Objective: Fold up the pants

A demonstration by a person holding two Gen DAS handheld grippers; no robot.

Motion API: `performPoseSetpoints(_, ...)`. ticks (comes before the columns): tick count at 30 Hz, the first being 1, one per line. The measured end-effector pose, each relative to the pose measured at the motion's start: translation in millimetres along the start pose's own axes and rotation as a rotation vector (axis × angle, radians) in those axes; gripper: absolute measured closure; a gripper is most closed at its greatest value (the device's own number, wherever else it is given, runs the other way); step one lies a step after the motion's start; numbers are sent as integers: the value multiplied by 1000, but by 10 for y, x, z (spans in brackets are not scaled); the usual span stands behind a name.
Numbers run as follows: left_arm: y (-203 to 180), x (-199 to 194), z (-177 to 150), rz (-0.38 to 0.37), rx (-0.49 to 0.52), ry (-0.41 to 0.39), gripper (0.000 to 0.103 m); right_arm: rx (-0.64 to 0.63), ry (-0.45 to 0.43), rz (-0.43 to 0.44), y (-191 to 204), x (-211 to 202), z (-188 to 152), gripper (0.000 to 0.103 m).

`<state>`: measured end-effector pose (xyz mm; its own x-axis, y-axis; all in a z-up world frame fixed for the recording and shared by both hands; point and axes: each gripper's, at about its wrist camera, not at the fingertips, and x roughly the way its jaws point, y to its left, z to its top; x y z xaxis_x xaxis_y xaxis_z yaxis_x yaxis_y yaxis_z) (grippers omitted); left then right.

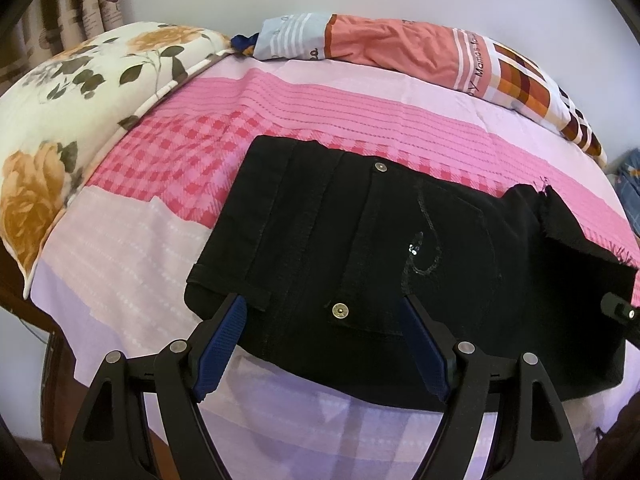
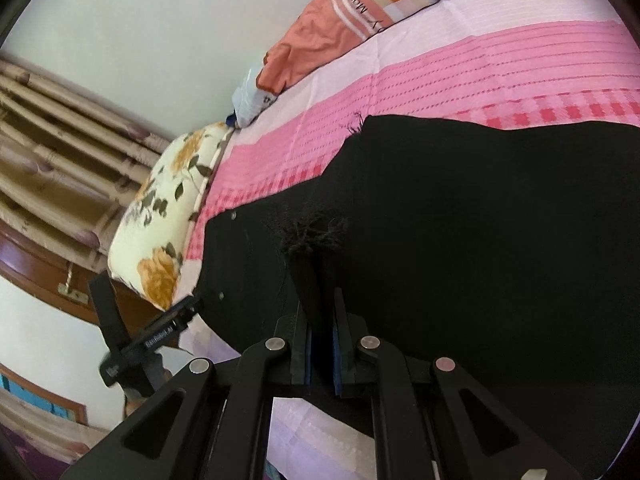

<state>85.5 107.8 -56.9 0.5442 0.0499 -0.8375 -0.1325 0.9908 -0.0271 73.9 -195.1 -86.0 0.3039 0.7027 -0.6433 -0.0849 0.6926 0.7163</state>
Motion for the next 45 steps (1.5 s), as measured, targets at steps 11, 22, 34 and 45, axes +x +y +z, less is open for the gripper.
performPoseSetpoints(11,32,39,4,-16,-11,21,24,-146,66,-99,129,109,-212,94)
performPoseSetpoints(22,-25,56,-14,-12,17,28,24,-159,133,-77,162,258,-288,82)
performPoseSetpoints(34,-28,62,-18,-12,19,30,22,86,12,264,-334,-281,-97,62)
performPoseSetpoints(45,-130,56,-43,-15,55,28,21,-45,47,144,-346,-387,-271,62)
